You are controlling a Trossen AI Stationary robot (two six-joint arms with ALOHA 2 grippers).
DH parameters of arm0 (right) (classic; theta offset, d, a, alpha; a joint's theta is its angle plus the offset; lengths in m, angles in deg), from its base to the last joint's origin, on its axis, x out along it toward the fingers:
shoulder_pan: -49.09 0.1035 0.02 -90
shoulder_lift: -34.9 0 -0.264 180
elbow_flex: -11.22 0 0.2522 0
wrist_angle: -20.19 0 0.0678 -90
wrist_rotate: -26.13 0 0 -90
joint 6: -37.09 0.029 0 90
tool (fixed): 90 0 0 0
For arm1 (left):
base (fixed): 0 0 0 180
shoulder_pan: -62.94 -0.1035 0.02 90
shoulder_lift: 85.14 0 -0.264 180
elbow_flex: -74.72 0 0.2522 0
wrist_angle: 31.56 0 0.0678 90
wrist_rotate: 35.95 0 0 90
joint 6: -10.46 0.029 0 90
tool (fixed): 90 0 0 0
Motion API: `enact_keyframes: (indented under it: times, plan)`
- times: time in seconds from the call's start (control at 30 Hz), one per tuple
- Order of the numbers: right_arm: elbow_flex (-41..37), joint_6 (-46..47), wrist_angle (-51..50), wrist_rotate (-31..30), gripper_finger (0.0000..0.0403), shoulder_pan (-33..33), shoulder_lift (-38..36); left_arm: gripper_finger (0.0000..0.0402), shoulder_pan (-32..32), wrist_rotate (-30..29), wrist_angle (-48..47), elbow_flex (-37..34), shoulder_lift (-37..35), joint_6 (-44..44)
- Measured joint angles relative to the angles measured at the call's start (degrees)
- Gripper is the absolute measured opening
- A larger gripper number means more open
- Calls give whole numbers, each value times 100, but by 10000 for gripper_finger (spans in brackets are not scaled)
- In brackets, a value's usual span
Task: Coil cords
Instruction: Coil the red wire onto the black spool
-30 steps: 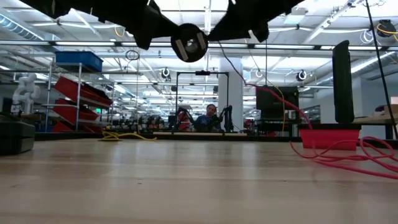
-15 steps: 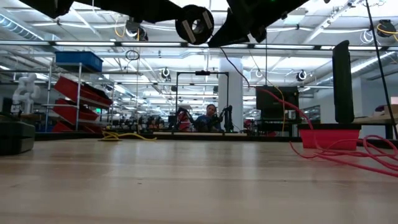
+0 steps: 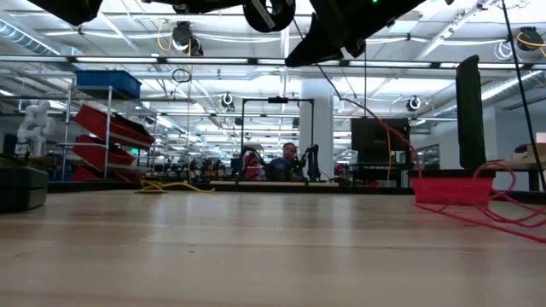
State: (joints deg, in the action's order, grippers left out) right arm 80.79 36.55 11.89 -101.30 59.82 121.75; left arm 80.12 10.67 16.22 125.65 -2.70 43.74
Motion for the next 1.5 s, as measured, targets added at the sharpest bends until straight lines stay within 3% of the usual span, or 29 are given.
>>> enact_keyframes:
  times: [0.3,0.6,1.5]
  plan:
    - [2,-18,-342,-116,64,443,-30,0,-118,12,-53,1,-13,-2]
    - [4,548,-1063,-291,64,682,-199,0,-120,12,-66,1,-14,-7]
    - [4,820,-1019,-311,50,545,125,0,-120,31,-50,1,-17,-96]
